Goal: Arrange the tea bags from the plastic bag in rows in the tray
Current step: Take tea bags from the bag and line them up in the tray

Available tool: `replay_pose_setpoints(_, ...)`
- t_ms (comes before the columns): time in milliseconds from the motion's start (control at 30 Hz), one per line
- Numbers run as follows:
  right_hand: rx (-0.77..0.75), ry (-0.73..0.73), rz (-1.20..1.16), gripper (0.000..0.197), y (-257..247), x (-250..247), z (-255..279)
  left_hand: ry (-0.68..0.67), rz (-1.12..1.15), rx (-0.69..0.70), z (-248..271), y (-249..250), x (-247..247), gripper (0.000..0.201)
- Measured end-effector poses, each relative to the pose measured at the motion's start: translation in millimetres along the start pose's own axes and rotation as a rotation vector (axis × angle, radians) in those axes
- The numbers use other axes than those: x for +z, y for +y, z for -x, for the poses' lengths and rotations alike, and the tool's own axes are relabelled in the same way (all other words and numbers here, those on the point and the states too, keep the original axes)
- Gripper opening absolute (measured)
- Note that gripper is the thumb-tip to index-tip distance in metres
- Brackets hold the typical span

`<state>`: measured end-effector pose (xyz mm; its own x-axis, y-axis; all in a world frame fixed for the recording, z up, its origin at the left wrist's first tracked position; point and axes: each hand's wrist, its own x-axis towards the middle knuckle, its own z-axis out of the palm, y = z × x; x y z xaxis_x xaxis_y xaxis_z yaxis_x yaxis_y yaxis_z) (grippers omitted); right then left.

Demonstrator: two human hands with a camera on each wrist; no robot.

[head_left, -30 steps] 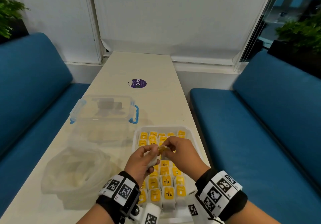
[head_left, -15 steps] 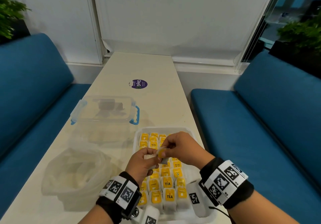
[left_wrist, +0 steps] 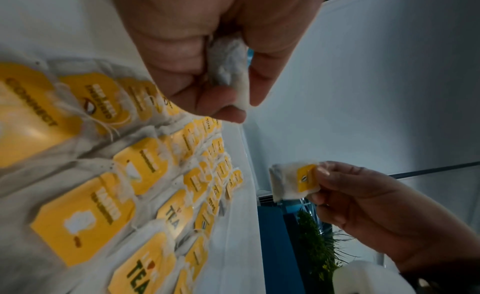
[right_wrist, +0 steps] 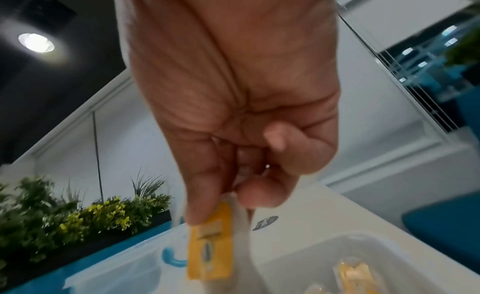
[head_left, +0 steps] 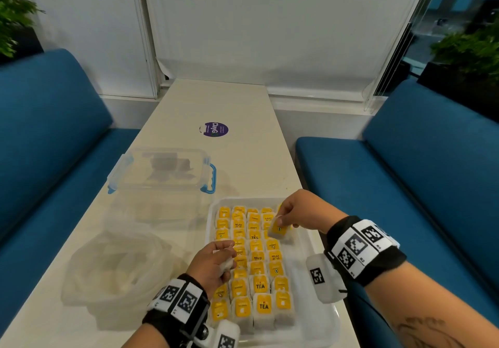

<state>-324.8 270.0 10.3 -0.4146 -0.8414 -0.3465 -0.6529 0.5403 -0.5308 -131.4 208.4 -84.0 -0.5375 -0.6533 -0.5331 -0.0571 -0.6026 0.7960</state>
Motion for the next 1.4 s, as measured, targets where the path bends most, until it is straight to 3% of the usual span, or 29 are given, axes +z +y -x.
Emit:
replay_pose_setpoints(67,-0.003,0.001,0.106,0.006,1.5,-2.2,-4.5,-0.003,-0.006,-0.001,0.3,-0.1,0.0,0.012)
replay_pose_setpoints(200,0.010,-0.075,0.465,0.020,2.7,0.8,-15.8,-0.004,0.003,-0.002,0.2,-0.4,-0.8,0.012)
replay_pose_setpoints(333,0.086,-0.357,0.716,0.025,16.4,17.4,-28.6,-0.006,0.018,-0.005,0.1,-0.5,-1.9,0.014)
replay_pose_setpoints(433,0.171,-0.499,0.694,0.024,18.3,24.6,-39.9,-0.010,0.020,-0.007,0.1,-0.2,-3.0,0.013)
replay_pose_setpoints(500,0.155,-0.516,0.764,0.028,26.4,29.6,-54.5,-0.012,0.021,-0.013,0.6,0.2,-3.1,0.013)
replay_pose_setpoints(600,0.152,-0.388,0.880,0.045,52.5,43.1,-88.0,-0.015,0.023,-0.016,1.5,0.6,-3.4,0.012)
replay_pose_setpoints(700,0.189,-0.313,0.822,0.042,73.3,49.4,-116.3,-0.019,0.026,-0.017,1.5,0.4,-4.6,0.012)
replay_pose_setpoints(800,0.217,-0.243,0.770,0.052,64.9,47.4,-113.8,-0.026,0.036,-0.017,1.1,-0.1,-6.1,0.011)
replay_pose_setpoints(900,0.239,-0.254,0.715,0.052,78.3,53.0,-129.8,-0.034,0.032,-0.015,-0.2,-1.3,-7.4,0.012)
replay_pose_setpoints(1033,0.221,-0.212,0.683,0.042,48.2,42.8,-105.4,-0.046,0.056,-0.022,-2.8,-2.2,-7.7,0.009)
replay_pose_setpoints(1133,0.206,-0.100,0.593,0.015,26.1,25.0,-87.4,-0.037,0.093,-0.072,-3.6,-0.4,-6.8,0.031)
replay_pose_setpoints(1200,0.120,0.061,0.535,0.010,13.0,10.7,-74.5,-0.025,0.124,-0.093,-5.0,0.9,-8.5,0.047)
replay_pose_setpoints(1267,0.043,0.133,0.421,0.015,7.7,2.6,-59.3,-0.015,0.128,-0.083,-5.9,1.9,-7.9,0.055)
replay_pose_setpoints(1400,-0.095,-0.055,0.169,0.016,-12.8,13.6,-19.9,-0.028,0.062,-0.049,-6.4,5.8,-0.1,0.061)
